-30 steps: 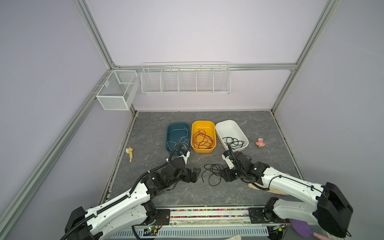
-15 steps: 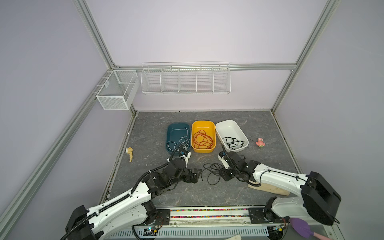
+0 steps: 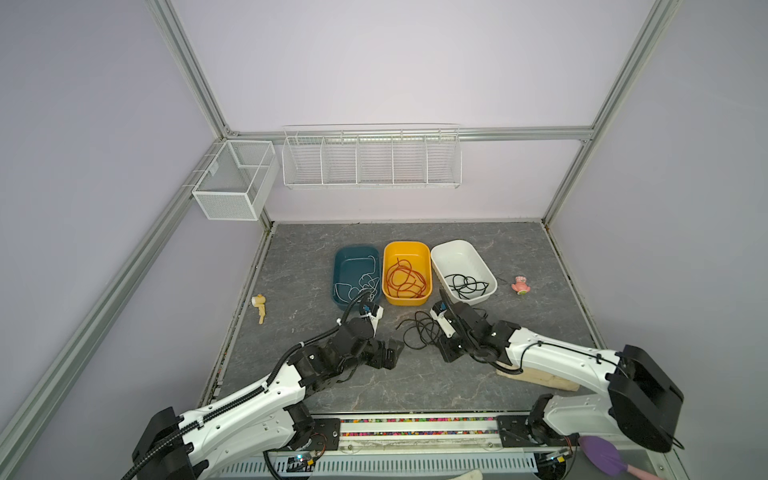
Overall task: Untangle the cables
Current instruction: 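Grasp the remaining black cable with the right gripper and lift it, then raise the black cable with the right gripper while the left gripper approaches it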
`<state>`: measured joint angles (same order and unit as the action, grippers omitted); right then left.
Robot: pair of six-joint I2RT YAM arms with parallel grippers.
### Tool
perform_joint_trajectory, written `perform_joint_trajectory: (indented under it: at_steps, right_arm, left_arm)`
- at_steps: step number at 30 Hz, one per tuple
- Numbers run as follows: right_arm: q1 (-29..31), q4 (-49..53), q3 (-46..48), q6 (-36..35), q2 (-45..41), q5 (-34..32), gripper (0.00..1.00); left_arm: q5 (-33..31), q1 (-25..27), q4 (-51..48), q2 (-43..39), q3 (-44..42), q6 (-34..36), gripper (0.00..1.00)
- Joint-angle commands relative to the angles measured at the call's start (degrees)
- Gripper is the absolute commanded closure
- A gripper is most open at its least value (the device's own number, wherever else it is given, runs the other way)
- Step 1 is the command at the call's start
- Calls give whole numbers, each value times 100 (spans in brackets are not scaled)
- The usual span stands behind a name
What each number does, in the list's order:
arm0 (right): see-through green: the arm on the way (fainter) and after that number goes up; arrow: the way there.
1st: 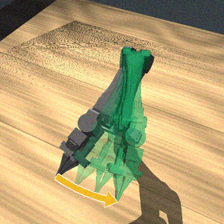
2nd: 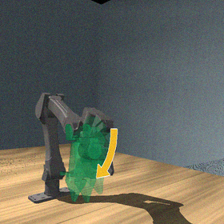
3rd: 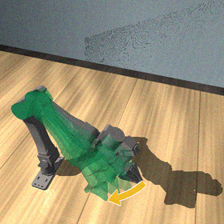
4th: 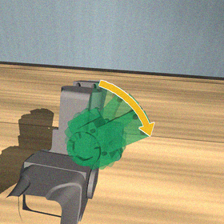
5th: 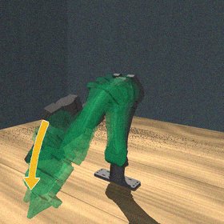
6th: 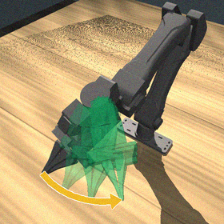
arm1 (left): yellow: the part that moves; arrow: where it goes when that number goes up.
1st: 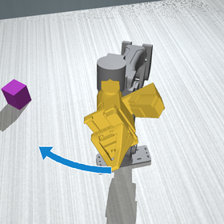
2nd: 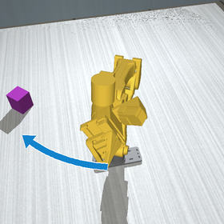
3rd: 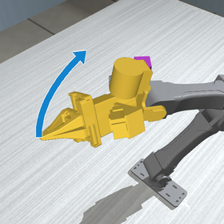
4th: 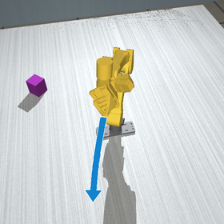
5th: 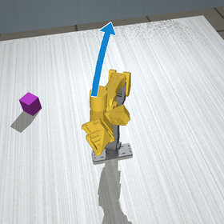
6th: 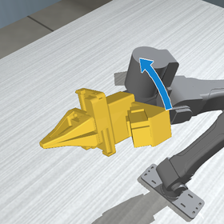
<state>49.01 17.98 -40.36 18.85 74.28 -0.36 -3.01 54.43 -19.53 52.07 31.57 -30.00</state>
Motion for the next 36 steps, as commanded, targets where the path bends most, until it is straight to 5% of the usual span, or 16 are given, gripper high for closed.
perform_joint_trajectory:
  at_steps: [1, 19, 30, 36]
  right_arm:
    - [47, 179, -248, -1, -513, 209, 93]
    - [48, 885, -1173, 470, -1968, 782, 93]
    - [51, 780, -1273, 1284, -2477, 1176, 93]
    - [47, 528, -1267, 1648, -2777, 1336, 93]
  left_arm:
    - [82, 32, 164, 30, -81, -127, 0]
    - [778, 48, 1038, -207, -400, -318, 0]
    - [1059, 50, 2435, -825, -1217, -327, 0]
    - [1126, 51, 3954, -617, -1661, -1179, 0]
